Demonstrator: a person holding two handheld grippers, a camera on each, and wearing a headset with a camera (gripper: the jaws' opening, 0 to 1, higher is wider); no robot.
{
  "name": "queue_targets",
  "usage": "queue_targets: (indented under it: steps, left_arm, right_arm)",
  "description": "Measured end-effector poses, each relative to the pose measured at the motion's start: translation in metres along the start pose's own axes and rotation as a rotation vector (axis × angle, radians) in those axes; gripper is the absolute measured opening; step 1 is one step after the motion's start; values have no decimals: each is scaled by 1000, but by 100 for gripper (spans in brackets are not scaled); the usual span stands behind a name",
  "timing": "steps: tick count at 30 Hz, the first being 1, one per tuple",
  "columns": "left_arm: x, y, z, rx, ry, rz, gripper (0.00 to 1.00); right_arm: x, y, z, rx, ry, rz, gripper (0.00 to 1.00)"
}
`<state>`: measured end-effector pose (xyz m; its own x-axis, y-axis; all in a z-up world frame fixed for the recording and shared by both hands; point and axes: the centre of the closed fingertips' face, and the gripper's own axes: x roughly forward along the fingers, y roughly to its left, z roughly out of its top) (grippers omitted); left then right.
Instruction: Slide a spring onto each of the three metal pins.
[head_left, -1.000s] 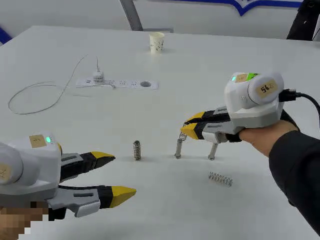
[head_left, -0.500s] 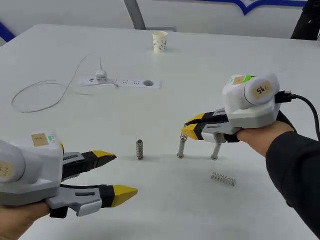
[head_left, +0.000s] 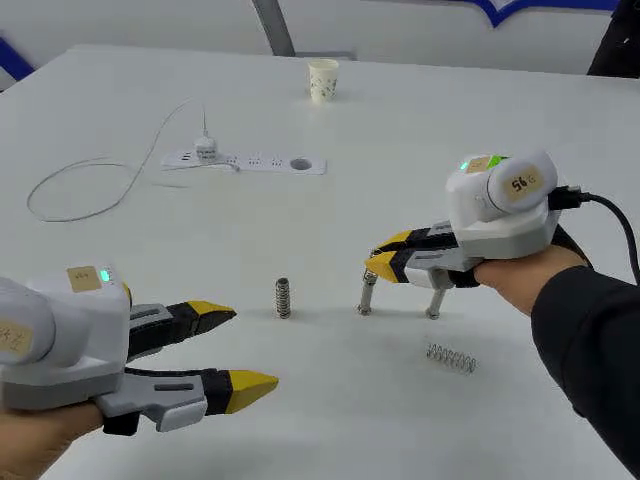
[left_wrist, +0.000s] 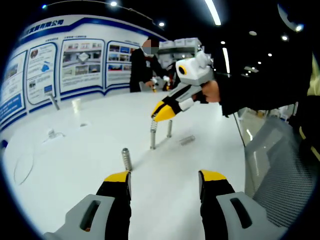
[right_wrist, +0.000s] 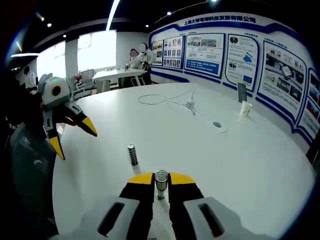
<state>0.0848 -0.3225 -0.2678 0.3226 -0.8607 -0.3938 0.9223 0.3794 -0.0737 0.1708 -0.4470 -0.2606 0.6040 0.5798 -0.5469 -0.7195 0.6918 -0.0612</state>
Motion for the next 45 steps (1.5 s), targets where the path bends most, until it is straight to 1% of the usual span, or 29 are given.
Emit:
queue_targets:
  steps: [16,27,45]
  left_arm:
    - [1,-1,-1,-5,3,-3,55]
    - [2,0,-1,-4,2,-5,55]
    - [2,-1,-1,-2,5,-6,55]
  right_arm:
    - [11,2,-15,31,33,8,12]
    - [17,8,-23,33,58,14,12]
    - [24,7,-35,29,100,9,12]
